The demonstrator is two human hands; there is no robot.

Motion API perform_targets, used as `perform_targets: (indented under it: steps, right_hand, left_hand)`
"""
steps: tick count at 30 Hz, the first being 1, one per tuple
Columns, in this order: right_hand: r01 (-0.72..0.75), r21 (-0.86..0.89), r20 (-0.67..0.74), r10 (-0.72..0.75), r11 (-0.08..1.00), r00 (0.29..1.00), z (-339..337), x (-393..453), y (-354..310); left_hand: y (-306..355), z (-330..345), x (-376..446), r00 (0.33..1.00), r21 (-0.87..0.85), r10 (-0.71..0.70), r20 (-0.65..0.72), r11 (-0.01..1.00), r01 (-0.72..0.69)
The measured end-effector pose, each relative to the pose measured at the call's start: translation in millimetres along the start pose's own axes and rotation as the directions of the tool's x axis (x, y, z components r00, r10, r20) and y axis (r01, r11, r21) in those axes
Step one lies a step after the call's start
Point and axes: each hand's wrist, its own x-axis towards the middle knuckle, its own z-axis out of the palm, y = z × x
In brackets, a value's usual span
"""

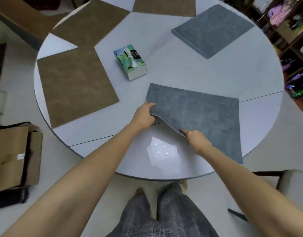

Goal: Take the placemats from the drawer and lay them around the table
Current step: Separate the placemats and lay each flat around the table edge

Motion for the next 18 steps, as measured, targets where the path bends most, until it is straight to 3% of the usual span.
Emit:
perform_targets:
  steps: [1,2,3,4,5,6,9,12,15,18]
  right_hand:
    - [0.018,0.005,0.011,-0.018,1.0,1.0,7,-5,-14]
    - [0.029,0.013,0.014,-0.029,0.999,0.999,14,-8,-26]
    - [0.034,0.017,0.013,-0.034,0.999,0.999,20,-12,-36]
    - [0.041,0.017,0.004,-0.041,0.999,0.999,26,-14,-44]
    - [0.05,0.006,-0.004,-0.05,0.999,0.999,31,-18,-51]
    - [0.067,-0.018,-0.006,-0.067,0.998,0.998,36,-20,-57]
    - [0.102,-0.1,0.019,-0.1,0.99,0.995,49,-25,-74]
    - [0.067,-0.154,0.011,-0.066,0.986,0.998,58,-23,-85]
    - [0.088,-0.199,0.02,-0.085,0.976,0.996,63,-28,-95]
    - [0.144,-0.182,0.07,-0.133,0.973,0.989,67,-33,-101]
  left_hand:
    - [-11,-6,-5,0.982,-0.23,-0.172,-0.08,0.962,0.15]
    - [-18,-15,-12,0.925,-0.481,-0.368,-0.094,0.83,0.281]
    - [-26,-24,-17,0.852,-0.696,-0.521,-0.044,0.628,0.348]
    - [-33,-31,-22,0.792,-0.822,-0.609,0.042,0.43,0.375]
    - [-40,-38,-28,0.763,-0.857,-0.638,0.103,0.332,0.393]
    - [-47,-42,-34,0.755,-0.835,-0.642,0.132,0.339,0.434]
    - [-71,-35,-47,0.784,-0.613,-0.612,0.106,0.58,0.536]
    - [-86,-31,-54,0.827,-0.381,-0.562,-0.001,0.765,0.519]
    - [-102,-38,-64,0.853,-0.213,-0.518,-0.07,0.843,0.494]
    - [-116,-41,-73,0.84,-0.145,-0.527,-0.128,0.848,0.509]
